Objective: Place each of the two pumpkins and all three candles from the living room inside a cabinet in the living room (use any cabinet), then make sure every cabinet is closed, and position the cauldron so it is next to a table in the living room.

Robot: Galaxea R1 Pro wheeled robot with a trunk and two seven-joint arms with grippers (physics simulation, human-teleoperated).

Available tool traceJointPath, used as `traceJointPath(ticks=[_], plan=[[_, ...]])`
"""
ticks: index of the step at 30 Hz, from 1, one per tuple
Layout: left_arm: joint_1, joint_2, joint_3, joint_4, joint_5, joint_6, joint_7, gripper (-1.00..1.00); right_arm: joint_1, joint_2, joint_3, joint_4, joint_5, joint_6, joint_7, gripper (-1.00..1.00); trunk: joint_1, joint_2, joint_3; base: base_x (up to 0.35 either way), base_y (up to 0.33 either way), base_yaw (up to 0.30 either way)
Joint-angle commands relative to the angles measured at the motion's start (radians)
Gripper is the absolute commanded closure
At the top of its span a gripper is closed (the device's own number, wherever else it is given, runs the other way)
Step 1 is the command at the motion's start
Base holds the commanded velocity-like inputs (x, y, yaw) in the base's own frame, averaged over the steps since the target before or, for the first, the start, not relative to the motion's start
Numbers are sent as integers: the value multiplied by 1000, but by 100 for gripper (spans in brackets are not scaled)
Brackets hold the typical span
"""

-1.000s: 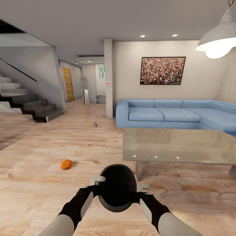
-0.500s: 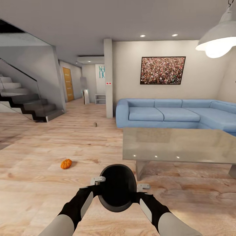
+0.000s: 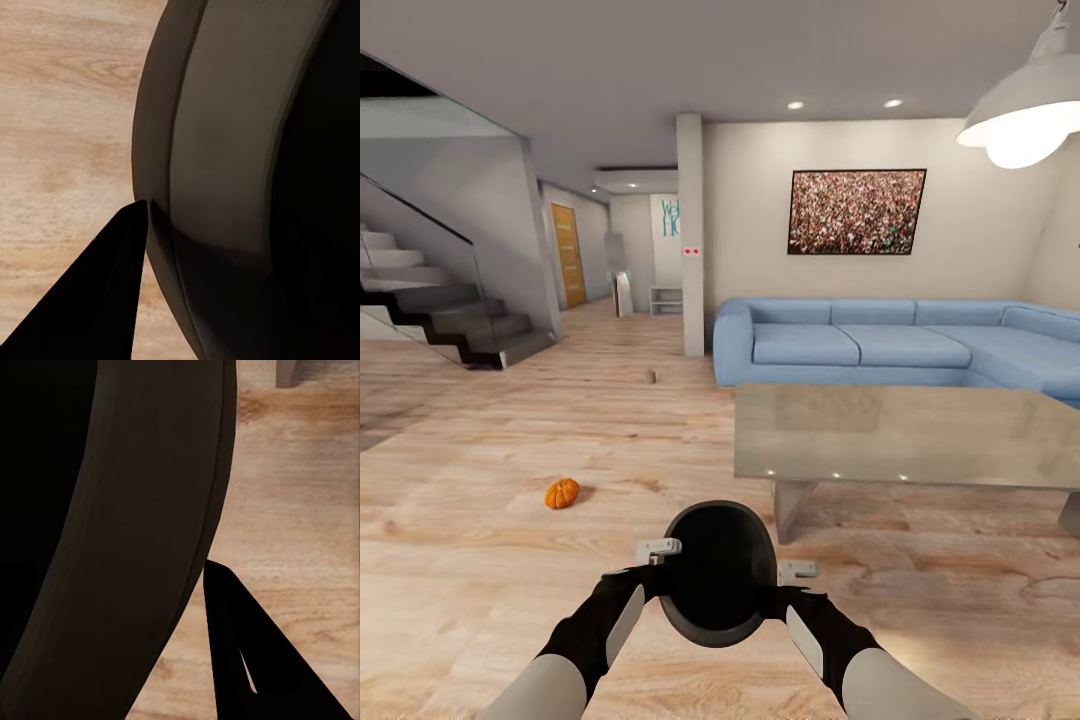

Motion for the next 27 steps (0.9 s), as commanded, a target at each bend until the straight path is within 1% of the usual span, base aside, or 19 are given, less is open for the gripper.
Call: traceJointPath(ticks=[1, 12, 14, 22, 24, 27], plan=[[0, -1, -10, 1, 38, 3, -6, 100, 0, 1, 30, -14, -27, -14, -6, 100, 4, -8, -4, 0, 0, 0], [0, -1, -10, 1, 38, 3, -6, 100, 0, 1, 30, -14, -28, -12, -7, 100, 46, -85, -39, 0, 0, 0], [0, -1, -10, 1, 38, 3, -6, 100, 0, 1, 30, -14, -28, -12, -7, 100, 47, -85, -46, 0, 0, 0], [0, -1, -10, 1, 38, 3, -6, 100, 0, 1, 30, -14, -28, -12, -7, 100, 47, -85, -46, 0, 0, -4], [0, -1, -10, 1, 38, 3, -6, 100, 0, 1, 30, -14, -28, -12, -7, 100, 47, -85, -44, 0, 0, -122], [0, -1, -10, 1, 38, 3, -6, 100, 0, 1, 30, -14, -28, -12, -7, 100, 48, -86, -53, 0, 0, -153]])
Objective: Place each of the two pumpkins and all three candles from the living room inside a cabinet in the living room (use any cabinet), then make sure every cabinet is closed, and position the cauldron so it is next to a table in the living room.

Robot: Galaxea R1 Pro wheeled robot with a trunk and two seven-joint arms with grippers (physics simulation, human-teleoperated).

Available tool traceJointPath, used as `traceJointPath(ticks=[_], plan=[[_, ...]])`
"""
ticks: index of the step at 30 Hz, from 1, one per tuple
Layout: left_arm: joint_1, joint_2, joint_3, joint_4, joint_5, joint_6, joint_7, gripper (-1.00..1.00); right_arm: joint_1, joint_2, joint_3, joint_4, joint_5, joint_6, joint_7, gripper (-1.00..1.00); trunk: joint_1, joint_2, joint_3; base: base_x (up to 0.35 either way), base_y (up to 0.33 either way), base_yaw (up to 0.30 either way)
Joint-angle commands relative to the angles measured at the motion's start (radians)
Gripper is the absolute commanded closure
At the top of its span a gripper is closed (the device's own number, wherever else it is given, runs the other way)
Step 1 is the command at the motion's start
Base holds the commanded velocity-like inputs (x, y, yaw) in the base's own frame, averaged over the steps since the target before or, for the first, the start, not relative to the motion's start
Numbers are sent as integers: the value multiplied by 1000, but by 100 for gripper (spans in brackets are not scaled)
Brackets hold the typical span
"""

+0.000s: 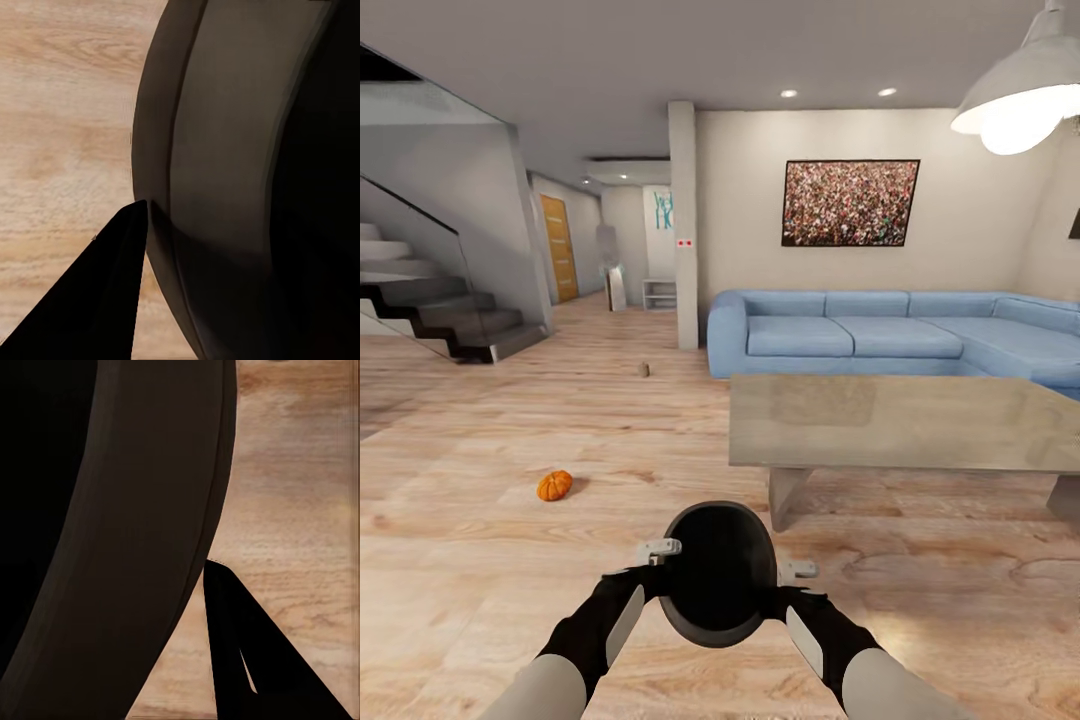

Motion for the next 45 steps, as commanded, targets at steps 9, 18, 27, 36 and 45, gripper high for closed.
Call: traceJointPath(ticks=[9, 18, 27, 36, 45], plan=[[-1, -2, -9, 0, 37, 3, -6, 100, 0, 1, 28, -16, -24, -11, -6, 100, 2, -2, -19, 0, 0, -16], [-1, -2, -9, 0, 37, 3, -6, 100, 0, 1, 28, -16, -24, -11, -6, 100, 2, -2, -19, 32, 0, 0], [-1, -2, -9, 0, 37, 3, -6, 100, 0, 1, 28, -16, -24, -11, -6, 100, 2, -2, -19, 219, 0, 0], [-1, -2, -9, 0, 37, 3, -6, 100, 0, 1, 28, -16, -24, -11, -6, 100, 2, -2, -19, 329, 0, -1], [-1, -2, -9, 0, 37, 3, -6, 100, 0, 1, 28, -16, -24, -11, -6, 100, 2, -2, -14, 86, 0, -72]])
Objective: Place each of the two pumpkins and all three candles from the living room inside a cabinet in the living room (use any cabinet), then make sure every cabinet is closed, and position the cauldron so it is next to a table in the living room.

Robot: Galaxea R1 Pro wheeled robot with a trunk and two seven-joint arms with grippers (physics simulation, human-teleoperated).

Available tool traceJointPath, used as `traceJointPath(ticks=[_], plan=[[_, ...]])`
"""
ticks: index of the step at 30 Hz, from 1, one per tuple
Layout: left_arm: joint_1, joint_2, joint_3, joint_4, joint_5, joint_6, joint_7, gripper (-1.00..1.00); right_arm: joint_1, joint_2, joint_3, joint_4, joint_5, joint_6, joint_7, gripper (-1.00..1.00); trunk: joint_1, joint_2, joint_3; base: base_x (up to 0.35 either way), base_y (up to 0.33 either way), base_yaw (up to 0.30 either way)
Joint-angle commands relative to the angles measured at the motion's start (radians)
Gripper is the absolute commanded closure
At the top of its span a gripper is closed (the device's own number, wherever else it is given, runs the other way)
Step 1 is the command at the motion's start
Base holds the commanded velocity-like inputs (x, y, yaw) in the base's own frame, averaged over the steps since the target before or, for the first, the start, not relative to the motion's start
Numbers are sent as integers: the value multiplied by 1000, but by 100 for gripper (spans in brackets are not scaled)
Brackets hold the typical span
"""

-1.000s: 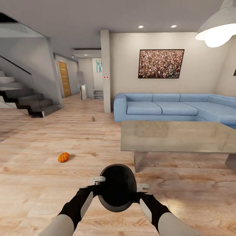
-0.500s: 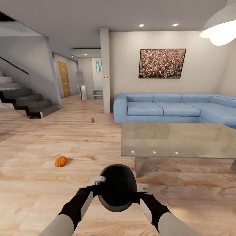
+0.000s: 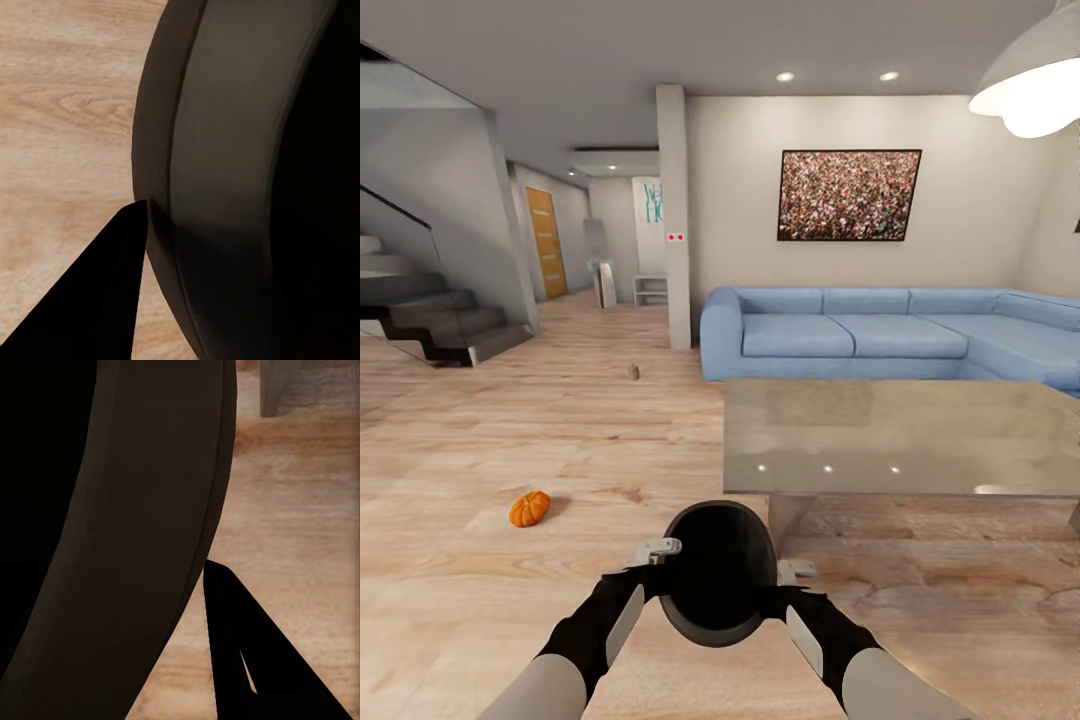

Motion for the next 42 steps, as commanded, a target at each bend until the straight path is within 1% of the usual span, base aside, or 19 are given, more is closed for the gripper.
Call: traceJointPath(ticks=[1, 2, 42], plan=[[0, -2, -10, 1, 39, 3, -5, 100, 0, 1, 28, -13, -26, -13, -6, 100, 0, -1, -1, 4, 0, -9], [0, -2, -10, 1, 39, 3, -5, 100, 0, 1, 28, -13, -26, -13, -6, 100, 0, -1, -1, 3, 0, -6], [0, -2, -10, 1, 39, 3, -5, 100, 0, 1, 28, -13, -25, -14, -6, 100, 18, -10, -155, 0, 0, 0]])
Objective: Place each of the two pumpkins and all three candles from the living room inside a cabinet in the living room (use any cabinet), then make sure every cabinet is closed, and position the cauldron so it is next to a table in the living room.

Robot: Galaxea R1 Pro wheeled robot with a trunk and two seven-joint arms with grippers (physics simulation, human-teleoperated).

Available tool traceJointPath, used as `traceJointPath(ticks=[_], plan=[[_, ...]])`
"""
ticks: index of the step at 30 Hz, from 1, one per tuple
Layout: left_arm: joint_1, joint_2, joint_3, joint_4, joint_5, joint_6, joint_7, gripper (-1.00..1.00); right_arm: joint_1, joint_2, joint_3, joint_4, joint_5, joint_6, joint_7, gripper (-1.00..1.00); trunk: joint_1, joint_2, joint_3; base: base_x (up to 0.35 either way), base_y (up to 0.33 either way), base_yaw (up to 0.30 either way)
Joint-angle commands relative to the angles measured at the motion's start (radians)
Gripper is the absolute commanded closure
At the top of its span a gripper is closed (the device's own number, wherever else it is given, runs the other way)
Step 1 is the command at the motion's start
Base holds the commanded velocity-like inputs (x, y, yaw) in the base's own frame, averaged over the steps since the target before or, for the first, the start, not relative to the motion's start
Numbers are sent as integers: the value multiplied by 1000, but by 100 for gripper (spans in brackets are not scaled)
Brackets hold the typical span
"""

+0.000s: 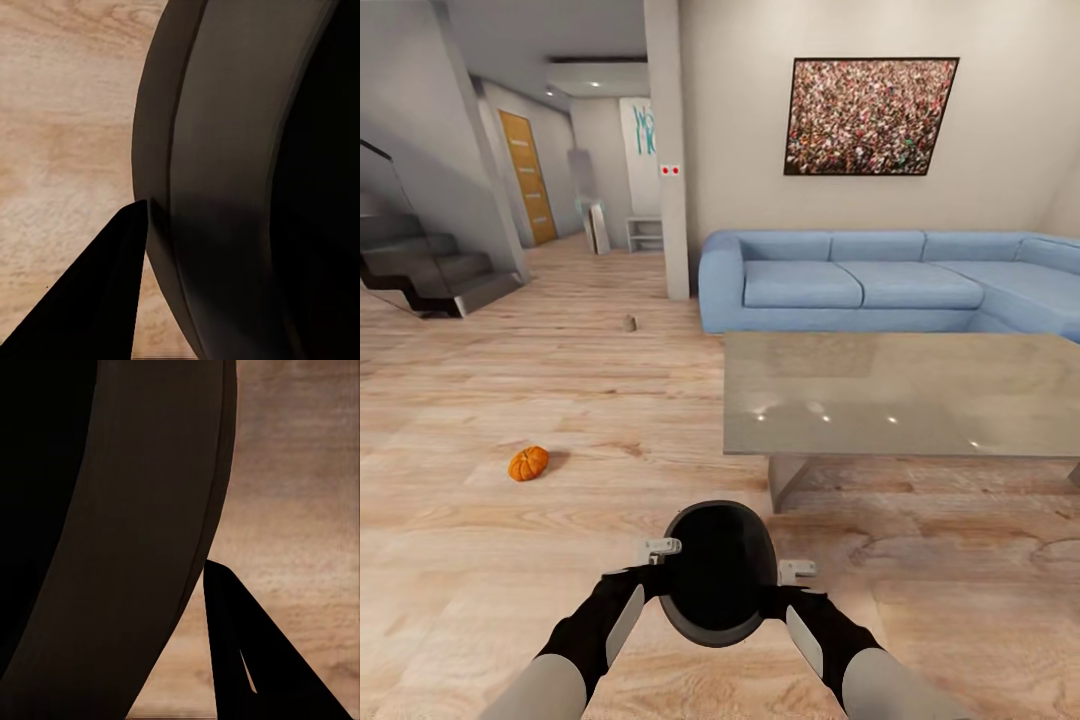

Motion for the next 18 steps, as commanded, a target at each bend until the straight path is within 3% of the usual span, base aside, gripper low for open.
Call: traceJointPath(ticks=[1, 10, 18], plan=[[0, -2, -10, 1, 38, 3, -5, 100, 0, 1, 28, -13, -25, -13, -6, 100, 0, -1, -5, 0, 0, 0], [0, -2, -10, 1, 38, 3, -5, 100, 0, 1, 28, -13, -26, -14, -6, 100, 4, -3, -34, 0, 0, -107], [0, -2, -10, 1, 38, 3, -5, 100, 0, 1, 28, -13, -26, -13, -6, 100, 8, -5, -64, 0, 0, -14]])
